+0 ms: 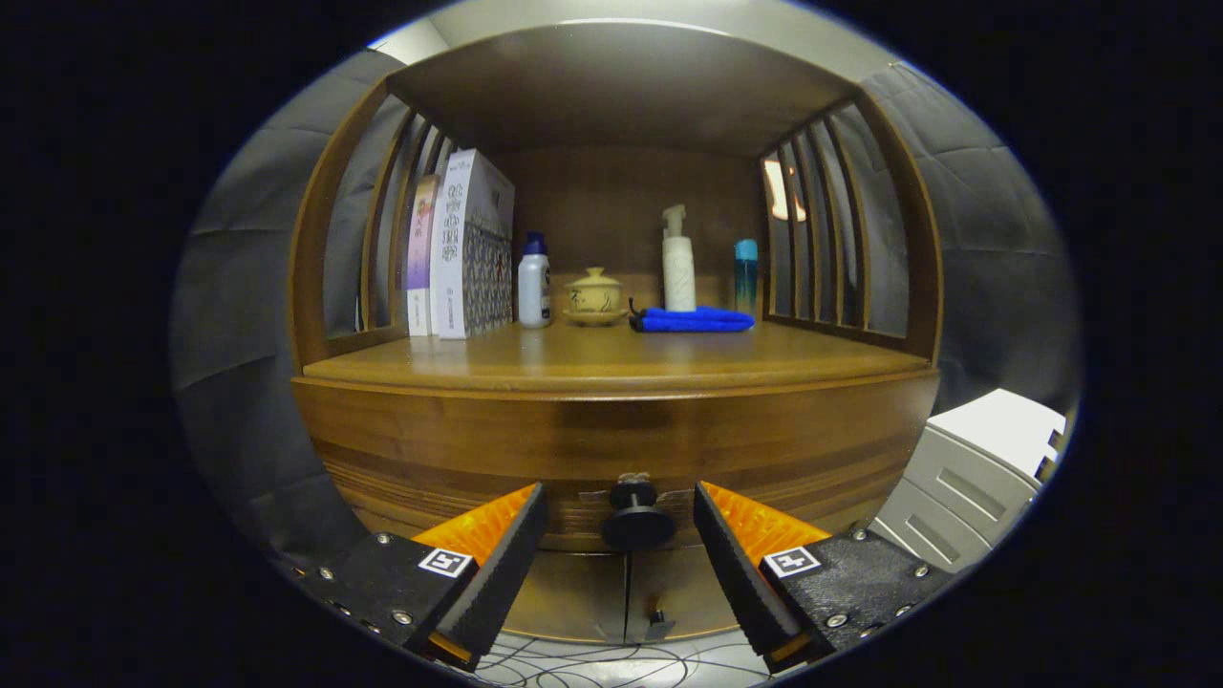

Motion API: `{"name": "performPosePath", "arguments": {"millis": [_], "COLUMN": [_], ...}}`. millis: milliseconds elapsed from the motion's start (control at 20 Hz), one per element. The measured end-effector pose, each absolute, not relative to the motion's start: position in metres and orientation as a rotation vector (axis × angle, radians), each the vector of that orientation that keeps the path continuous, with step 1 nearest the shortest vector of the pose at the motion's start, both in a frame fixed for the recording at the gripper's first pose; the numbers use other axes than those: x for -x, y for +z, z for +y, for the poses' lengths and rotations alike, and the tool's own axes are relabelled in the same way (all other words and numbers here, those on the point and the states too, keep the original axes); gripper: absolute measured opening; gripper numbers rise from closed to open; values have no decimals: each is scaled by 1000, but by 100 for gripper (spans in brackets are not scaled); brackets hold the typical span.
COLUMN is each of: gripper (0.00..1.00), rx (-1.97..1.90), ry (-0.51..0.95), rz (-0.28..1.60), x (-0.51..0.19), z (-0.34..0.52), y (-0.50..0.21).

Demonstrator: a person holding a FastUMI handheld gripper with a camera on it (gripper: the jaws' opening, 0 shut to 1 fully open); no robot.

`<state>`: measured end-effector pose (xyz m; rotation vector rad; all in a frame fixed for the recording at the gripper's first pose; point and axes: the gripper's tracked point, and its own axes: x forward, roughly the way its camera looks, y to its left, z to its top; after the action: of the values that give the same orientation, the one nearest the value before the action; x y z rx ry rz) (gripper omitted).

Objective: Pull open the drawer, take out the items inside it, and place them on the countertop above the cabinet.

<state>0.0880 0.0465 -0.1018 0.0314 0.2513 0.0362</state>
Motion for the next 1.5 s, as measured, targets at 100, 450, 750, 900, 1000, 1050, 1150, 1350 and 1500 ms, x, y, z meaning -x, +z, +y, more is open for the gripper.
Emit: {"name": "performPosePath", "arguments": {"millis": [100, 450, 750, 900, 1000, 1050, 1150, 1350, 1500], "gripper": [95, 73, 43, 41, 41, 41, 41, 41, 41], "rx": [-46, 10, -46, -30, -42, -37, -7, 3, 12], "ry": [46, 28, 35, 40, 38, 36, 40, 44, 35], "rz": [280, 308, 290, 291, 290, 291, 293, 286, 297], "x": [-96, -101, -101, -98, -93, -89, -81, -66, -54], "z": [52, 41, 36, 38, 38, 38, 38, 38, 37], "y": [-111, -121, -120, -120, -120, -119, -119, -117, -118]}}
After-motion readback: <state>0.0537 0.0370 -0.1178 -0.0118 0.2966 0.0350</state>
